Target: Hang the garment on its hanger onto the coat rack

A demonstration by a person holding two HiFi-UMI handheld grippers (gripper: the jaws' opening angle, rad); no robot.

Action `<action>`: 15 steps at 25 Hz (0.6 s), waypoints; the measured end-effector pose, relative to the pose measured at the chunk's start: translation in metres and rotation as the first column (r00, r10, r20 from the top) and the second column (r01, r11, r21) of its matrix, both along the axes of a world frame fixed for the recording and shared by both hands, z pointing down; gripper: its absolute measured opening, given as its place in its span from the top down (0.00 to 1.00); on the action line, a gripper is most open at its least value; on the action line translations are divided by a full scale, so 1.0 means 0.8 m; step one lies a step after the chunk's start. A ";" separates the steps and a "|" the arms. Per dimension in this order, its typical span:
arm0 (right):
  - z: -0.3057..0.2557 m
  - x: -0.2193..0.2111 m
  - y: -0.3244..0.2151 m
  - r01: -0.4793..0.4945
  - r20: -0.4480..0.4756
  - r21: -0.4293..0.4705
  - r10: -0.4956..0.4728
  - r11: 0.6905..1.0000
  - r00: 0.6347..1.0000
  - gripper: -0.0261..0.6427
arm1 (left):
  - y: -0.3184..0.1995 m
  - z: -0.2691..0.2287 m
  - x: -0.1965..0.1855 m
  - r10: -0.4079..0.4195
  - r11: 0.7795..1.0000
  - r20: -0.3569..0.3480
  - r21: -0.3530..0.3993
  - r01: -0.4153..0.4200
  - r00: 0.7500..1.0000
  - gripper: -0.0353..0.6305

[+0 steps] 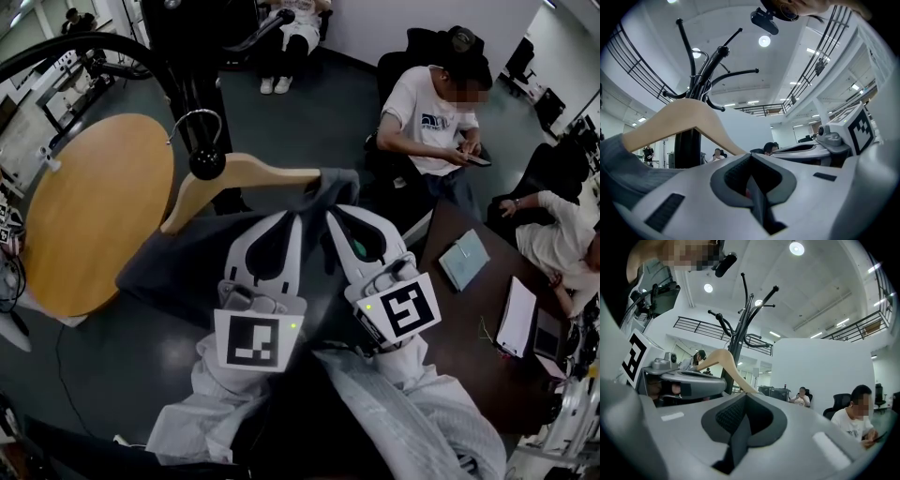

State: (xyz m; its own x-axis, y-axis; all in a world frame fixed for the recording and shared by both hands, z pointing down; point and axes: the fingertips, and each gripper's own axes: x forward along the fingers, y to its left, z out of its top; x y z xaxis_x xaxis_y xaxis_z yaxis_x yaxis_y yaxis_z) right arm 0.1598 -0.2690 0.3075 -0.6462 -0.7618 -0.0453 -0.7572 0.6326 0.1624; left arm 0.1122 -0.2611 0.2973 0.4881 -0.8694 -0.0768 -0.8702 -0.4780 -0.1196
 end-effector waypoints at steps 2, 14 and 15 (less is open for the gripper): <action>0.001 0.000 0.000 -0.002 -0.004 0.002 0.002 1.000 1.000 0.96 | 0.000 0.000 0.000 0.002 1.000 0.002 0.003 -0.002 1.000 0.94; -0.004 0.000 0.005 0.002 -0.001 0.011 -0.002 1.000 1.000 0.96 | 0.004 -0.005 -0.004 -0.010 1.000 0.002 0.012 0.010 1.000 0.94; -0.003 0.000 0.006 0.002 -0.002 0.011 -0.002 1.000 1.000 0.96 | 0.004 -0.005 -0.004 -0.009 1.000 0.005 0.015 0.009 1.000 0.94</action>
